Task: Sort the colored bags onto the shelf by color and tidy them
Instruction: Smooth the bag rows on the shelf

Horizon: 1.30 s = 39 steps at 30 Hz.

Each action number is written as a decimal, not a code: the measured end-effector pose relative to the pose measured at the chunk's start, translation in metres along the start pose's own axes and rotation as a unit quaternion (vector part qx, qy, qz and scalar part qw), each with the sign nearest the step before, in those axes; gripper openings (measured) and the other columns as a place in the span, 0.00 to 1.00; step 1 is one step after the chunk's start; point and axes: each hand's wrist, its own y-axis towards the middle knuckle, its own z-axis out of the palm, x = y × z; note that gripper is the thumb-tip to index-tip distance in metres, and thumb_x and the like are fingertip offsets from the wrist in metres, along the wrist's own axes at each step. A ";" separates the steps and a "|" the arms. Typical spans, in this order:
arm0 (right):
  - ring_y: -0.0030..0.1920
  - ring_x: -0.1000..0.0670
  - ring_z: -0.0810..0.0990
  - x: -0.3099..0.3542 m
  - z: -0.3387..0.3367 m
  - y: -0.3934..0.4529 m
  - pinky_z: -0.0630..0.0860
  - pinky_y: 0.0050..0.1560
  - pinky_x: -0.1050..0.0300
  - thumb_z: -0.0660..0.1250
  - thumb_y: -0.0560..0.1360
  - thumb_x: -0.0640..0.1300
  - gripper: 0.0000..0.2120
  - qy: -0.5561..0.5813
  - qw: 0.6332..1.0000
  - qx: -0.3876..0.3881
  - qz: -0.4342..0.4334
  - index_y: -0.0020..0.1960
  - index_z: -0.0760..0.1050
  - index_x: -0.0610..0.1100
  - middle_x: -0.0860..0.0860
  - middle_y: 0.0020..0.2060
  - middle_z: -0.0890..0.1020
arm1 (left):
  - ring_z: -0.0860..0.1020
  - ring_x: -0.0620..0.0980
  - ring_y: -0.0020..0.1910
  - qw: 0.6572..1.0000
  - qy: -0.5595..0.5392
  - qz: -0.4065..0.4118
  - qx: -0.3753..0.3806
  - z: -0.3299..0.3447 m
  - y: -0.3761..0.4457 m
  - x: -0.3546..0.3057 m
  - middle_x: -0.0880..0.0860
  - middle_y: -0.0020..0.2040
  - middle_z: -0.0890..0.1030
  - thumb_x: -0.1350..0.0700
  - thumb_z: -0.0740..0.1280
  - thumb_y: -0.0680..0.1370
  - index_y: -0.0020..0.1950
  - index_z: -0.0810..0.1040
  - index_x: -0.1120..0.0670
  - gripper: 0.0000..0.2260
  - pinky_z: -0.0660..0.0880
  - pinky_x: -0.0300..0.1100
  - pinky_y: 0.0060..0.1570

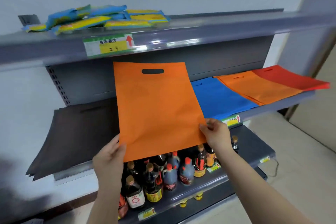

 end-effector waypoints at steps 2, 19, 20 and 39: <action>0.44 0.42 0.80 -0.015 -0.030 0.015 0.76 0.46 0.48 0.64 0.77 0.37 0.05 -0.006 1.000 -0.017 0.003 0.45 0.76 0.45 0.45 0.40 0.81 | 0.79 0.46 0.52 1.000 0.014 0.004 0.016 0.036 -0.009 -0.001 0.53 0.55 0.82 0.65 0.66 0.77 0.62 0.78 0.56 0.15 0.73 0.43 0.58; 0.43 0.47 0.77 -0.124 -0.208 0.162 0.70 0.43 0.57 0.65 0.75 0.35 0.05 -0.032 0.991 -0.130 0.029 0.47 0.80 0.40 0.46 0.42 0.80 | 0.78 0.39 0.44 0.981 0.062 -0.009 0.182 0.284 -0.013 -0.013 0.44 0.42 0.81 0.63 0.69 0.74 0.51 0.80 0.51 0.09 0.74 0.35 0.47; 0.44 0.47 0.77 -0.130 -0.215 0.174 0.71 0.44 0.55 0.65 0.75 0.34 0.05 -0.034 0.989 -0.138 0.032 0.48 0.80 0.39 0.45 0.42 0.80 | 0.79 0.40 0.44 0.979 0.064 -0.011 0.191 0.297 -0.008 -0.013 0.45 0.43 0.82 0.63 0.70 0.74 0.50 0.80 0.49 0.09 0.75 0.38 0.48; 0.51 0.40 0.80 -0.199 -0.306 0.340 0.68 0.45 0.58 0.65 0.75 0.35 0.11 -0.154 0.977 -0.147 0.025 0.55 0.79 0.36 0.40 0.49 0.83 | 0.73 0.43 0.20 0.945 0.178 0.064 0.266 0.493 0.027 -0.012 0.38 0.32 0.81 0.62 0.70 0.74 0.40 0.78 0.44 0.12 0.71 0.32 0.28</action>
